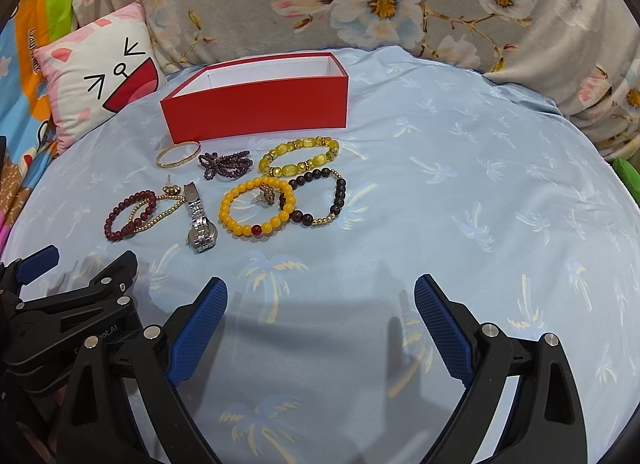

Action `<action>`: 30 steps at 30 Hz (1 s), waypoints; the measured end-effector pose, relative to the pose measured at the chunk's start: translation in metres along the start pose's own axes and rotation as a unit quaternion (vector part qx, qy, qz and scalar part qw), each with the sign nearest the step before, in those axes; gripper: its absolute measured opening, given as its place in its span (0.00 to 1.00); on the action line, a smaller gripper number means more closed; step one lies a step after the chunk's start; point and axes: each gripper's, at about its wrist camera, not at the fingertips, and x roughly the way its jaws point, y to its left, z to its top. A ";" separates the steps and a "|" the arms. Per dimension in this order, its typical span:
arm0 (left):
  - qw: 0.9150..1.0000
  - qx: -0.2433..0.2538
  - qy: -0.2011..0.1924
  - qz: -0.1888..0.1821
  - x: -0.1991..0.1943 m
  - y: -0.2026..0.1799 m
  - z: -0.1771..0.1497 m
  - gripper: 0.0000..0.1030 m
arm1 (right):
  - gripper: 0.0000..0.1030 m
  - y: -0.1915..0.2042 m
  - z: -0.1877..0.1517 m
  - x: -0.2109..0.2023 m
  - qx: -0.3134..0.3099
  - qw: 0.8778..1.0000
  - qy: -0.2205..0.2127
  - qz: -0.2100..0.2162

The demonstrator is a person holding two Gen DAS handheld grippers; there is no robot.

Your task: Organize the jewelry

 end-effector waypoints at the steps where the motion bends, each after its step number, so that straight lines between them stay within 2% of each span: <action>1: 1.000 0.000 0.000 0.000 0.000 0.000 0.000 0.92 | 0.88 0.000 -0.001 0.001 0.000 1.000 0.000 0.000; 13: 1.000 -0.002 -0.010 -0.001 -0.004 0.000 0.001 0.92 | 0.88 -0.002 0.002 -0.002 0.004 1.000 -0.006 -0.011; 30: 1.000 0.000 0.000 -0.007 -0.004 -0.002 -0.001 0.92 | 0.88 -0.002 0.003 -0.002 0.003 1.000 0.003 -0.007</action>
